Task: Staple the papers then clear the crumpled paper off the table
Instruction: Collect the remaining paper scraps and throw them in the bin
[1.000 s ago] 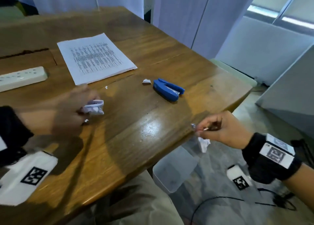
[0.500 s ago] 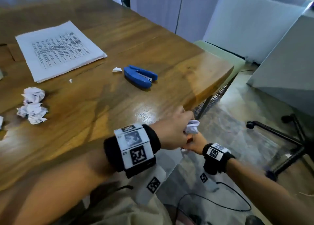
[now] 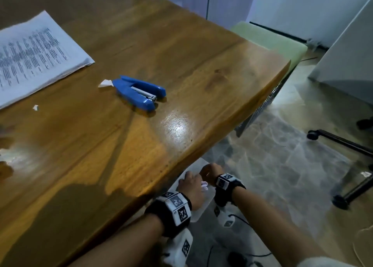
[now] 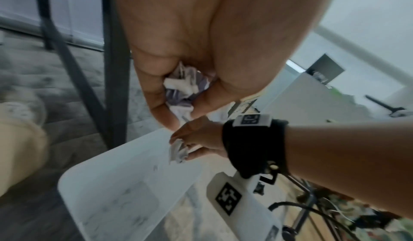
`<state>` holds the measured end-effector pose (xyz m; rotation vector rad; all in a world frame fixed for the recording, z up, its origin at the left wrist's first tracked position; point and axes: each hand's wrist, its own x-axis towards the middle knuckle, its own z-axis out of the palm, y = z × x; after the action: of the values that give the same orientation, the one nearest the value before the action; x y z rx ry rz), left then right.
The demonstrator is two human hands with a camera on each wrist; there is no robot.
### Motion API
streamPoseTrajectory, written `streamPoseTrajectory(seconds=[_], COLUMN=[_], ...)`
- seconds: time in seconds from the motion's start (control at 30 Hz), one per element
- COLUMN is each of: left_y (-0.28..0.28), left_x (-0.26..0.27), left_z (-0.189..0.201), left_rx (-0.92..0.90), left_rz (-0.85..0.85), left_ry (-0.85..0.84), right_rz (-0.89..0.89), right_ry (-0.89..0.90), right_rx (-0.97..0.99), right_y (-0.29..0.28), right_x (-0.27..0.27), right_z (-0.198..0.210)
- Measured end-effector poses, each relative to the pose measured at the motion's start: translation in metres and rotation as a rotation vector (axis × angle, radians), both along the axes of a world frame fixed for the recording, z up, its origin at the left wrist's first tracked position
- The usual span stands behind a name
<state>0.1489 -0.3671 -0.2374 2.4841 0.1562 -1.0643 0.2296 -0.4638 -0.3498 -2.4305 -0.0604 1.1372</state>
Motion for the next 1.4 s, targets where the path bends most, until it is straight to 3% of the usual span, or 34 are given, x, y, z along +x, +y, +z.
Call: streamPoseTrajectory(seconds=[0.1,0.3,0.53,0.9,1.07,1.4], left_y=[0.006,-0.002,-0.001,-0.001,0.001,-0.008], left_x=[0.008,0.015,0.020,0.034,0.034,0.025], left_z=[-0.016,-0.046,-0.071,-0.081,-0.085,-0.077], left_rx=[0.063,0.086,0.124,-0.076,-0.103,-0.127], left_rz=[0.066,0.134,0.207,0.454,0.473,0.363], left_ry=[-0.015,0.072,0.133,0.146,0.216,0.126], right_rz=[0.000,-0.167,-0.208,-0.246,-0.260,-0.179], right_ry=[0.046,0.049,0.045,0.030,0.053,0.039], right_rx=[0.038,0.105,0.076,0.010,0.033,0.036], right_y=[0.002,-0.006,-0.031,-0.063,-0.057,-0.050], right_x=[0.008,0.015,0.005,-0.017,-0.014,-0.020], right_z=[-0.010,-0.034,-0.050,-0.052,-0.051,-0.030])
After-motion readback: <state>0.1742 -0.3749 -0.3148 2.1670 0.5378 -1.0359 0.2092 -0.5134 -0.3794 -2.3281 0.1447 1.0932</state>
